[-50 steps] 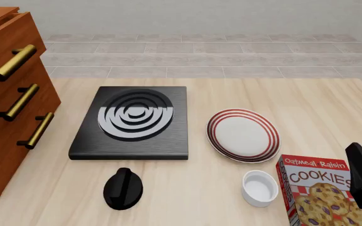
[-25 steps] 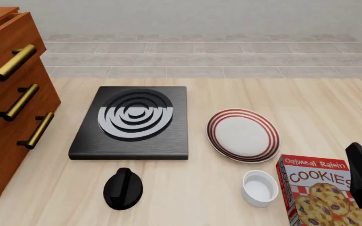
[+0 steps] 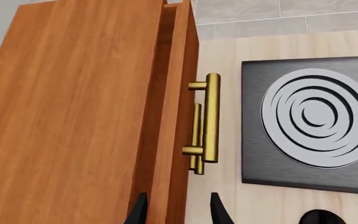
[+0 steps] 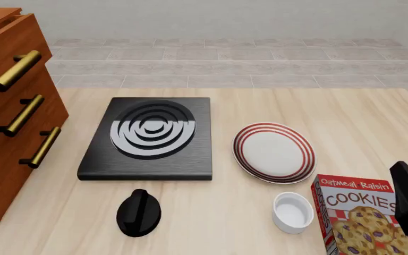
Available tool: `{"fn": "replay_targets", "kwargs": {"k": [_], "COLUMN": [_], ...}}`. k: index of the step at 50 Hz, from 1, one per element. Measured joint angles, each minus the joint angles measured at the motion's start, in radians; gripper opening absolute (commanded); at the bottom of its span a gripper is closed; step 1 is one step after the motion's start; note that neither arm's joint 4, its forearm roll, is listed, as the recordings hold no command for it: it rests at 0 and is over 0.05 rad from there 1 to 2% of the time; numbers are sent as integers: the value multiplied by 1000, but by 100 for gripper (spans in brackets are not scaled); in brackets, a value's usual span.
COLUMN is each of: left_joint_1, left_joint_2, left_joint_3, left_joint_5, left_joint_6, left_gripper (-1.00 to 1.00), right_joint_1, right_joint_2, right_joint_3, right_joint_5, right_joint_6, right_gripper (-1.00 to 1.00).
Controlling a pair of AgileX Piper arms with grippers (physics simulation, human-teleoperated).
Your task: Pick the akita bowl in the top layer of the wooden cabinet and place it on the plate.
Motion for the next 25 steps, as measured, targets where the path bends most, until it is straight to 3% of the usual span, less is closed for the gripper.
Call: {"fn": "replay_targets", "kwargs": {"k": [25], "left_joint_1": [-103], "left_joint_2": [8], "left_joint_3": [-9], "left_joint_5": [27], "left_joint_6": [-52], "left_gripper": [100], "right_joint_1": [9], "right_joint_2": [-1], "right_joint_3": [-1], "right_joint_5": [1], "right_joint_6": [-1], "right_gripper": [100]}}
